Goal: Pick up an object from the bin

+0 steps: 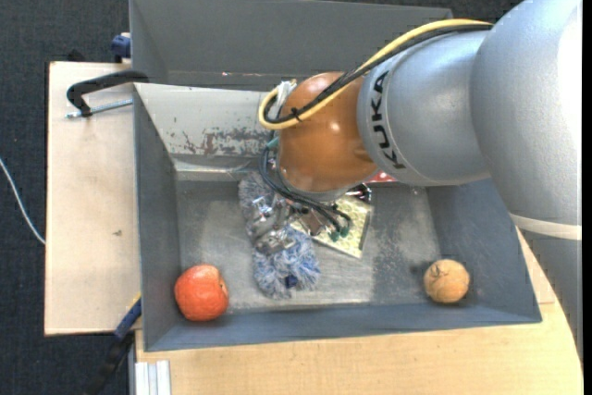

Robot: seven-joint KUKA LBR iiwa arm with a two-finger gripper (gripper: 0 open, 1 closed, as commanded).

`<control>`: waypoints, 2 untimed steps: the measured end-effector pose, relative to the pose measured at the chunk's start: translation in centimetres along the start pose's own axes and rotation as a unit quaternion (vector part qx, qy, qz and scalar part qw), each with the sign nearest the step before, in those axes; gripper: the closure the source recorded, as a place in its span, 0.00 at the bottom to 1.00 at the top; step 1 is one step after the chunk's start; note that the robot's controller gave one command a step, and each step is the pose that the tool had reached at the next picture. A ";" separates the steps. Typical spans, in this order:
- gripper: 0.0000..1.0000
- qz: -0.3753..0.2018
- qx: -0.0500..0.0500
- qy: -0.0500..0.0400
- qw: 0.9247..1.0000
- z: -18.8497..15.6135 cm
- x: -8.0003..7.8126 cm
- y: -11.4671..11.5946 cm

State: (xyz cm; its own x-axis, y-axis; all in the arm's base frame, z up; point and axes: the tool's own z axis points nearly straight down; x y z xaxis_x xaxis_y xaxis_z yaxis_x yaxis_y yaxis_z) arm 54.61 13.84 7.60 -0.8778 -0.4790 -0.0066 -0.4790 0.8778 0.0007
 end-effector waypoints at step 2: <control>1.00 0.000 -0.001 0.004 1.000 -3.6 0.6 0.3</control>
Offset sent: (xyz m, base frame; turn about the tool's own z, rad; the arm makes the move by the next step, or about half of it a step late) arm -0.0122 0.0018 0.1090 -0.0007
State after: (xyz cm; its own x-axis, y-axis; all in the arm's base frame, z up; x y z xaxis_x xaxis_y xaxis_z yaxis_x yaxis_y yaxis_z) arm 53.89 13.82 11.15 -0.8779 -0.4789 0.0005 -0.4789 0.8779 0.0018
